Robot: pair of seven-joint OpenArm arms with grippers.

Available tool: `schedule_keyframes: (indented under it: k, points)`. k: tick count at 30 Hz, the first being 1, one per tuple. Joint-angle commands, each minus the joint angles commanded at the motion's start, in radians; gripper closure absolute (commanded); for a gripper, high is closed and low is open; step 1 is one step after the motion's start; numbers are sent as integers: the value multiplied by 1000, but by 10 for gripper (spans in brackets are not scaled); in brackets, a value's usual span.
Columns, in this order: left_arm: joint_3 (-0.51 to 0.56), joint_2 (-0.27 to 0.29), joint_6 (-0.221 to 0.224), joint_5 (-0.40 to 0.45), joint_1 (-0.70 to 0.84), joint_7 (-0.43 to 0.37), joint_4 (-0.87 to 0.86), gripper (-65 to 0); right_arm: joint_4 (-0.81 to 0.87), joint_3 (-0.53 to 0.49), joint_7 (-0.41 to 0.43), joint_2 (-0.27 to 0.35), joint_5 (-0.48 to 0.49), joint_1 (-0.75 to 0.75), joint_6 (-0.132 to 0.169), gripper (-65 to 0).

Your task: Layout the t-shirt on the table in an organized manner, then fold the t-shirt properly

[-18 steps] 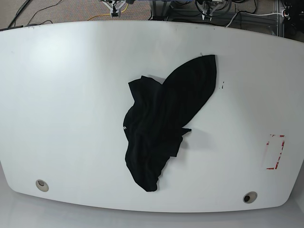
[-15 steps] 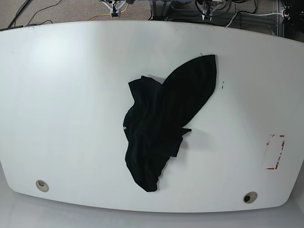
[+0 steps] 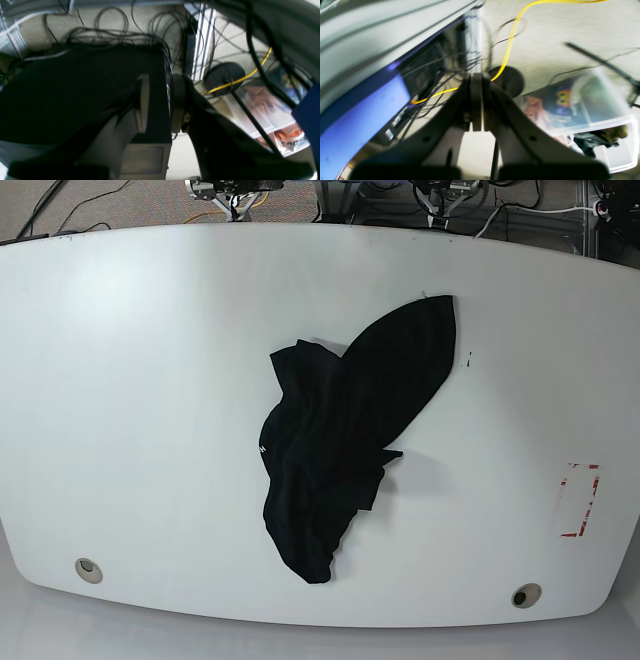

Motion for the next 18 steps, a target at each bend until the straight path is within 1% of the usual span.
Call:
schedule_keyframes:
  k: [2, 12, 13, 18]
  points:
    - [-3, 2, -4, -8, 12, -7, 7, -124, 5, 1, 11, 3, -5, 5, 16, -3]
    - [-3, 3, 0, -8, 19, -6, 16, -122, 4, 1, 9, 1, -7, 4, 10, -4]
    - [4, -9, 9, -11, 7, 1, 0, -125, -15, -4, 16, -43, 0, -13, -1, -6]
    - [4, -9, 9, -11, 7, 1, 0, -125, -15, -4, 17, -51, -2, -13, -1, -6]
